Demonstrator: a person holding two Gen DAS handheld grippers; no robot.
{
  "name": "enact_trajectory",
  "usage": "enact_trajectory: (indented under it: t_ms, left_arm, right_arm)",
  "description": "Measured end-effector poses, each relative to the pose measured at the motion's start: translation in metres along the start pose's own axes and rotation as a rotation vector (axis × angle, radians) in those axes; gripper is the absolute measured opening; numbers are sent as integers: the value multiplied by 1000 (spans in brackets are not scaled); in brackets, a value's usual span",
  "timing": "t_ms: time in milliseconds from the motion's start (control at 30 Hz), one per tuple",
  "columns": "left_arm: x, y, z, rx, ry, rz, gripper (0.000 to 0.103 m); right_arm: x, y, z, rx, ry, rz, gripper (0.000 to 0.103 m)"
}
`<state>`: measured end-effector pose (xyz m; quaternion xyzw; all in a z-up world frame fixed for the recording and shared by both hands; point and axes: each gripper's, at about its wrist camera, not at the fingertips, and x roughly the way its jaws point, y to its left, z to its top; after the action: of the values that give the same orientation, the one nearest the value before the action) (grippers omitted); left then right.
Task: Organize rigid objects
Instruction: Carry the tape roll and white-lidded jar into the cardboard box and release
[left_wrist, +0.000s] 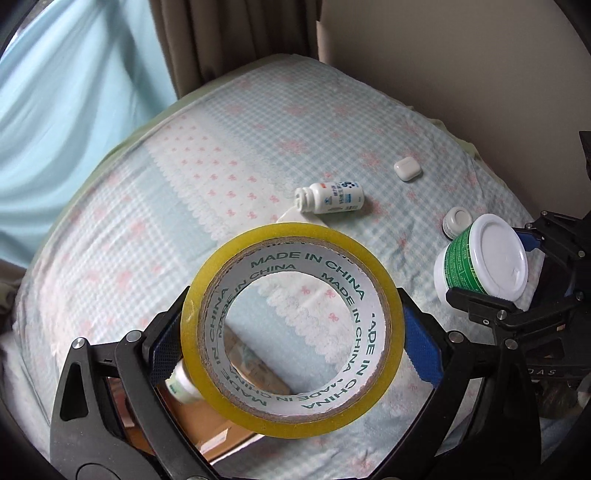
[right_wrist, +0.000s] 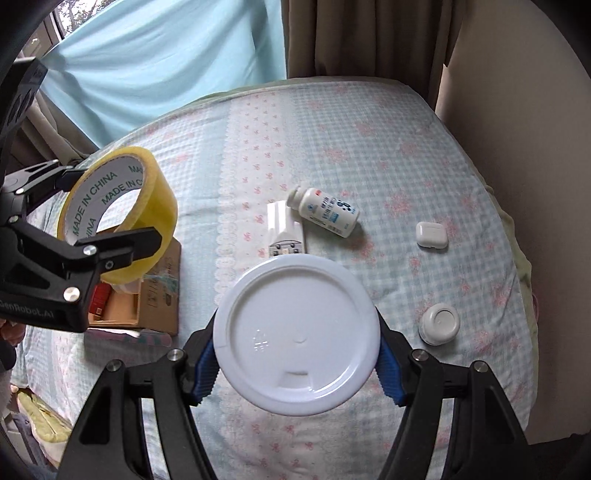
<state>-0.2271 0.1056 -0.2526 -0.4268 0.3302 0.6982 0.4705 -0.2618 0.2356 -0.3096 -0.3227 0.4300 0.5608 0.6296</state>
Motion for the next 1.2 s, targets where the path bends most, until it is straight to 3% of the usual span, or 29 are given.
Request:
enact_trajectory:
  t_ms: [433, 633, 867, 1200]
  left_arm:
    - [-85, 125, -122, -254, -4, 143, 98]
    - [-103, 179, -173, -362, 9, 166, 98]
    - [-85, 230, -210, -437, 62, 167, 98]
    - [-15, 265, -218, -482, 139, 117, 98]
  right_arm:
    - [-30, 132, 21, -101, -38, 96, 66]
    - [-22, 183, 24, -39, 8, 107, 66]
    - [7, 223, 31, 23, 69, 123, 66]
    - [82, 255, 36, 25, 219, 107, 66]
